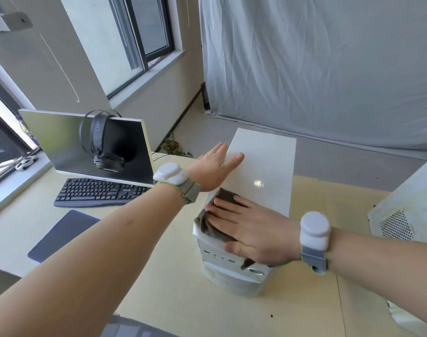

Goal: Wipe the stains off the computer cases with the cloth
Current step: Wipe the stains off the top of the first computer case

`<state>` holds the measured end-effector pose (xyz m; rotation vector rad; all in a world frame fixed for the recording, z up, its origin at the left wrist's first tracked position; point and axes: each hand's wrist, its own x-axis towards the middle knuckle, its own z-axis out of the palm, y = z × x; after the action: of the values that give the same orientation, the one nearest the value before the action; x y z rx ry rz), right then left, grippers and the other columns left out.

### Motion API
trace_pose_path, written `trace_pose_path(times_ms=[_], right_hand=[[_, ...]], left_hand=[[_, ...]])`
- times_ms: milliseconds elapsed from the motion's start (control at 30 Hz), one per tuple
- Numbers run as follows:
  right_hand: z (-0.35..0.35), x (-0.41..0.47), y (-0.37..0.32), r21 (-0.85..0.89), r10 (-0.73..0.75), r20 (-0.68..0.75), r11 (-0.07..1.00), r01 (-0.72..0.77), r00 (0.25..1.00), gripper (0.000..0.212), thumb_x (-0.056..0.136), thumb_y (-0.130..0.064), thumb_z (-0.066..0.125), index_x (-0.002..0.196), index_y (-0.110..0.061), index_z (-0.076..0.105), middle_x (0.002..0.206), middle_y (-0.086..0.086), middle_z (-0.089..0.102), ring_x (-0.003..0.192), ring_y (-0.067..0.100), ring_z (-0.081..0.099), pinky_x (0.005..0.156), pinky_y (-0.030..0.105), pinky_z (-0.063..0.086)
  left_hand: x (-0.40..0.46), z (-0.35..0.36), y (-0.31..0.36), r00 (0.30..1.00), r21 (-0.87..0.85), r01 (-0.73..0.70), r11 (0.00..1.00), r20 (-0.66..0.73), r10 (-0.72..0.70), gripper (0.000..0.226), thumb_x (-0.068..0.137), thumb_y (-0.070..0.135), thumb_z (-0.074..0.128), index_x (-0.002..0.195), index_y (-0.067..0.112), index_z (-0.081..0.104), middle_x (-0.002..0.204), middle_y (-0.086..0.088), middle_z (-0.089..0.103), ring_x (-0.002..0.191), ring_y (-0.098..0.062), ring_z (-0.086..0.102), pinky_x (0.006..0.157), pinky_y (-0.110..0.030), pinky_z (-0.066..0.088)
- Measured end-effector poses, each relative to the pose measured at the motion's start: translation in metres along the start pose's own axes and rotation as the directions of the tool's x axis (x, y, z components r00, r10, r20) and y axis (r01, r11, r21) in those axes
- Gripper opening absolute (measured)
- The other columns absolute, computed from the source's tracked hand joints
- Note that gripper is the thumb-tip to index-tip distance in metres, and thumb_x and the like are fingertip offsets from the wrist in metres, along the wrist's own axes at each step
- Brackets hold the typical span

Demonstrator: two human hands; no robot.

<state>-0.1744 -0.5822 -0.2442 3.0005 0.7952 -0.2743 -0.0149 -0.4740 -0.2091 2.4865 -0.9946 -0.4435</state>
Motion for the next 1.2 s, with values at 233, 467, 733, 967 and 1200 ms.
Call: trace_pose_path(times_ms=[233, 467, 733, 967, 1200], right_hand=[[-0.006, -0.024, 0.039, 0.076, 0.111, 0.091, 0.990, -0.118, 0.990, 0.079, 0.095, -0.067, -0.003, 0.162, -0.023, -0.002, 0.168, -0.008, -0.010, 0.153, 0.007, -0.017, 0.124, 0.034, -0.011], [-0.001, 0.000, 0.142, 0.050, 0.393, 0.019, 0.918, -0.394, 0.919, 0.073, 0.102, -0.059, 0.011, 0.162, -0.020, -0.001, 0.170, -0.003, -0.004, 0.155, 0.010, -0.008, 0.124, 0.033, -0.004], [-0.009, 0.041, 0.207, 0.134, 0.623, -0.035, 0.778, -0.614, 0.781, 0.063, 0.107, -0.047, 0.021, 0.162, -0.019, 0.007, 0.170, -0.002, 0.004, 0.156, 0.015, 0.003, 0.124, 0.036, 0.006], [-0.008, 0.042, 0.188, 0.136, 0.649, -0.061, 0.758, -0.638, 0.758, 0.061, 0.107, -0.047, 0.020, 0.161, -0.020, 0.012, 0.170, -0.003, 0.006, 0.156, 0.016, 0.003, 0.123, 0.041, 0.009], [-0.002, 0.035, 0.124, 0.132, 0.571, -0.076, 0.819, -0.559, 0.818, 0.066, 0.105, -0.056, 0.017, 0.161, -0.023, 0.011, 0.170, -0.005, 0.003, 0.156, 0.016, 0.001, 0.124, 0.042, 0.007]], left_hand=[[0.009, 0.015, 0.011, 0.999, 0.063, -0.025, 0.998, 0.040, 0.023, 0.069, 0.107, 0.055, 0.020, 0.142, -0.001, 0.038, 0.153, -0.014, 0.036, 0.139, -0.021, 0.034, 0.114, -0.038, 0.020], [0.010, 0.047, -0.006, 0.995, 0.254, -0.096, 0.962, -0.006, 0.101, 0.074, 0.104, 0.059, 0.014, 0.161, 0.011, 0.014, 0.170, 0.000, 0.007, 0.156, -0.016, -0.001, 0.126, -0.048, 0.002], [0.007, 0.053, -0.010, 0.983, 0.302, -0.128, 0.945, -0.088, 0.161, 0.075, 0.104, 0.060, 0.013, 0.162, 0.012, 0.008, 0.170, -0.001, 0.003, 0.156, -0.014, -0.005, 0.127, -0.047, -0.001], [0.008, 0.053, -0.014, 0.977, 0.202, -0.153, 0.967, -0.114, 0.179, 0.073, 0.105, 0.059, 0.015, 0.162, 0.014, 0.009, 0.170, 0.000, 0.005, 0.156, -0.012, -0.003, 0.127, -0.044, 0.001], [0.010, 0.053, -0.015, 0.975, 0.138, -0.178, 0.974, -0.107, 0.194, 0.076, 0.103, 0.060, 0.014, 0.163, 0.014, 0.007, 0.170, 0.000, 0.005, 0.156, -0.013, -0.003, 0.127, -0.044, 0.000]])
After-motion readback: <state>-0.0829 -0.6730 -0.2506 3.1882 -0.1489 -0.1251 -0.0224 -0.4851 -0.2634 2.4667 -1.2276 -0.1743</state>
